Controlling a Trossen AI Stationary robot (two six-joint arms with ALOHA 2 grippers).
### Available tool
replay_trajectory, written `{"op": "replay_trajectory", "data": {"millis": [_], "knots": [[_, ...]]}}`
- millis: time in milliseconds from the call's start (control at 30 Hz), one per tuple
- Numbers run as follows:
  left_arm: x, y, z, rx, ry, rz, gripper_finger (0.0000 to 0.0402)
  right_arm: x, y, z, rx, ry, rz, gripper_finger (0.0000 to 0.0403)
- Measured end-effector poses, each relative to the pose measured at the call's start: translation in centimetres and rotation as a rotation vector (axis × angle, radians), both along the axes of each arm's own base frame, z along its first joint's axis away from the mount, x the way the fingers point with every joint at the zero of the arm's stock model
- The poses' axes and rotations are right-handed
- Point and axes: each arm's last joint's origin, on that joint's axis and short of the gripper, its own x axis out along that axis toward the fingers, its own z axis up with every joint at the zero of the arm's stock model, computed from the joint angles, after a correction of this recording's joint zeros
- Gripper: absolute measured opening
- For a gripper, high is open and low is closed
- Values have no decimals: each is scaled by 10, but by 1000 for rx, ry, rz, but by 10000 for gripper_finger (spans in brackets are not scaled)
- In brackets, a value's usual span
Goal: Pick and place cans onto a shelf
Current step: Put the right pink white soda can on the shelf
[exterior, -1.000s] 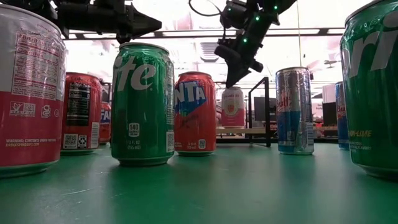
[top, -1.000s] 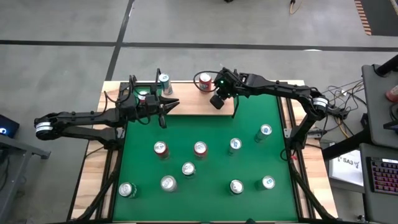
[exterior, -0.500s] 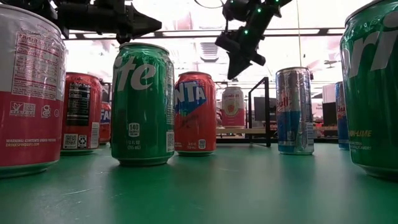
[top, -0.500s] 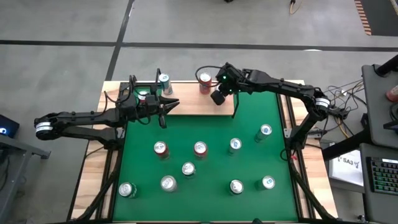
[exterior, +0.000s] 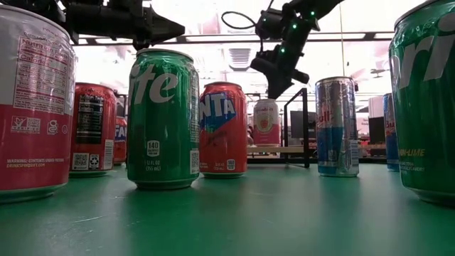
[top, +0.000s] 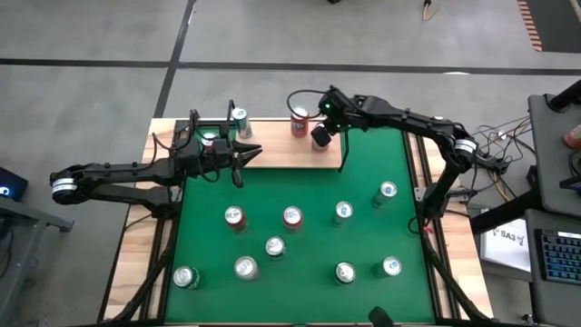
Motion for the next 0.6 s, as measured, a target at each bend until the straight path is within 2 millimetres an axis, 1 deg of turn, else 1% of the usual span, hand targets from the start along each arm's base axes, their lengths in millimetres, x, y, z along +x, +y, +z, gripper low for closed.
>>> {"op": "replay_trajectory", "data": {"millis": [433,600], "knots": [[0,0,0,3,1,0,36,6,-5,-1,-67,-4,78,12],[0,0,0,3,1,0,36,8,-5,5,-72,-27,75,12]]}}
